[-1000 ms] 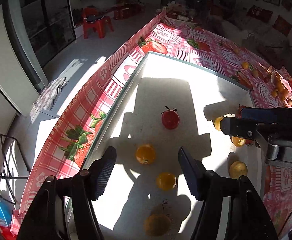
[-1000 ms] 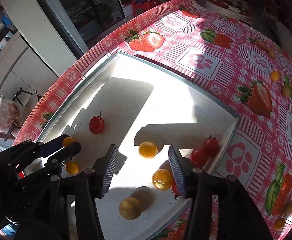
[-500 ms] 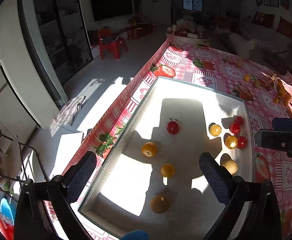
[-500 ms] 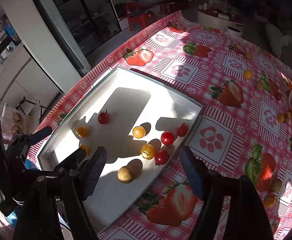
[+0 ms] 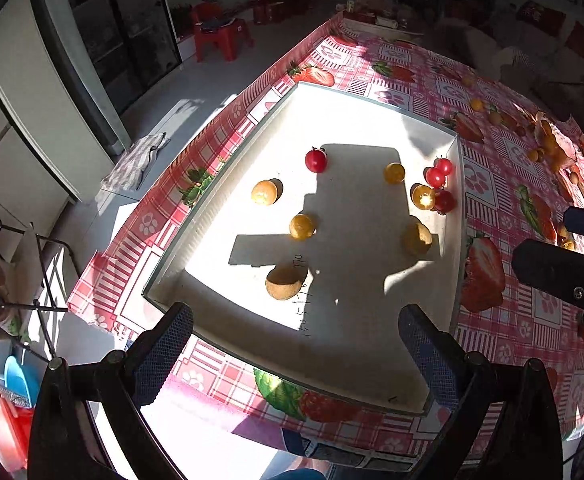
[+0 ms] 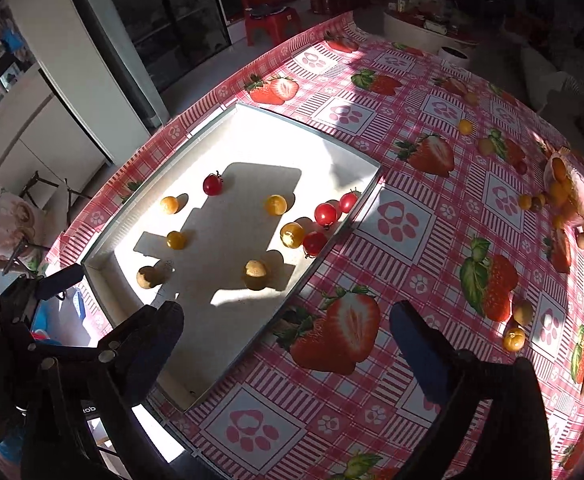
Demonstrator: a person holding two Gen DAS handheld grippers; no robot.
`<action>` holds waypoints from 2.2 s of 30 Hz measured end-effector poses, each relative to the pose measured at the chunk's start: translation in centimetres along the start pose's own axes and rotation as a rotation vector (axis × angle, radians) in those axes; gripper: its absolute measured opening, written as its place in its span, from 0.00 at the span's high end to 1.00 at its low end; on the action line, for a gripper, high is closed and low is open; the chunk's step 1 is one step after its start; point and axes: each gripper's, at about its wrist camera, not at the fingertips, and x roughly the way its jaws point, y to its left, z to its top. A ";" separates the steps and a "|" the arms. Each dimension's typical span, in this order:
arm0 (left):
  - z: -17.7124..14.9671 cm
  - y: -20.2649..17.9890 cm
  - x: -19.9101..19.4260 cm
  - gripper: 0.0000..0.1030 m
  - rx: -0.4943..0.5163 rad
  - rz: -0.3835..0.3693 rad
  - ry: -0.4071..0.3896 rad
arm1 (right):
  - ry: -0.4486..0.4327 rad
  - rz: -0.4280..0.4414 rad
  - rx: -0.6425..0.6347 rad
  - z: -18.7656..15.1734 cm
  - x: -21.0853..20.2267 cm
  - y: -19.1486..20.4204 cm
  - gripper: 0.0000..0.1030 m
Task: Organize fruits
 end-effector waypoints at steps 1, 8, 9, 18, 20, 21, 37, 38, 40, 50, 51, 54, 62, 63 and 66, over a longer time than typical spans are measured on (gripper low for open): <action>-0.2 -0.2 -0.3 0.00 0.006 0.002 -0.002 | -0.001 -0.006 -0.006 -0.2 -0.3 0.1 0.00; -0.9 -1.3 -1.8 0.00 0.058 0.030 -0.031 | 0.000 -0.030 -0.039 -1.3 -1.0 0.8 0.00; -0.9 -1.4 -2.0 0.00 0.059 0.029 -0.032 | 0.002 -0.025 -0.036 -1.4 -1.0 0.8 0.00; -1.3 -2.0 -2.8 0.00 0.092 0.054 -0.053 | 0.009 -0.031 -0.024 -2.0 -1.1 0.5 0.00; -1.5 -2.2 -2.9 0.00 0.098 0.061 -0.057 | 0.012 -0.033 -0.017 -2.2 -1.0 0.3 0.00; -1.5 -2.3 -3.0 0.00 0.101 0.063 -0.059 | 0.014 -0.033 -0.013 -2.3 -0.9 0.2 0.00; -2.3 -3.1 -3.6 0.00 0.131 0.075 -0.062 | 0.012 -0.057 -0.010 -3.2 -1.0 0.0 0.00; -2.3 -3.1 -3.7 0.00 0.132 0.073 -0.062 | 0.008 -0.066 -0.015 -3.2 -1.0 0.1 0.00; -2.3 -3.2 -3.7 0.00 0.133 0.070 -0.062 | 0.000 -0.079 -0.026 -3.3 -1.1 0.2 0.00; -2.5 -3.5 -3.9 0.00 0.147 0.070 -0.072 | -0.021 -0.100 -0.049 -3.2 -1.4 0.5 0.00; -2.6 -3.5 -3.9 0.00 0.146 0.065 -0.070 | -0.022 -0.101 -0.050 -3.2 -1.4 0.5 0.00; -2.6 -3.5 -4.0 0.00 0.146 0.066 -0.071 | -0.024 -0.108 -0.056 -3.3 -1.5 0.6 0.00; -2.8 -3.7 -4.1 0.00 0.158 0.057 -0.072 | -0.026 -0.105 -0.059 -3.3 -1.5 0.8 0.00; -2.7 -3.7 -4.1 0.00 0.159 0.055 -0.072 | -0.026 -0.105 -0.061 -3.3 -1.5 0.9 0.00; -2.7 -3.8 -4.2 0.00 0.159 0.054 -0.076 | -0.028 -0.103 -0.064 -3.3 -1.5 1.0 0.00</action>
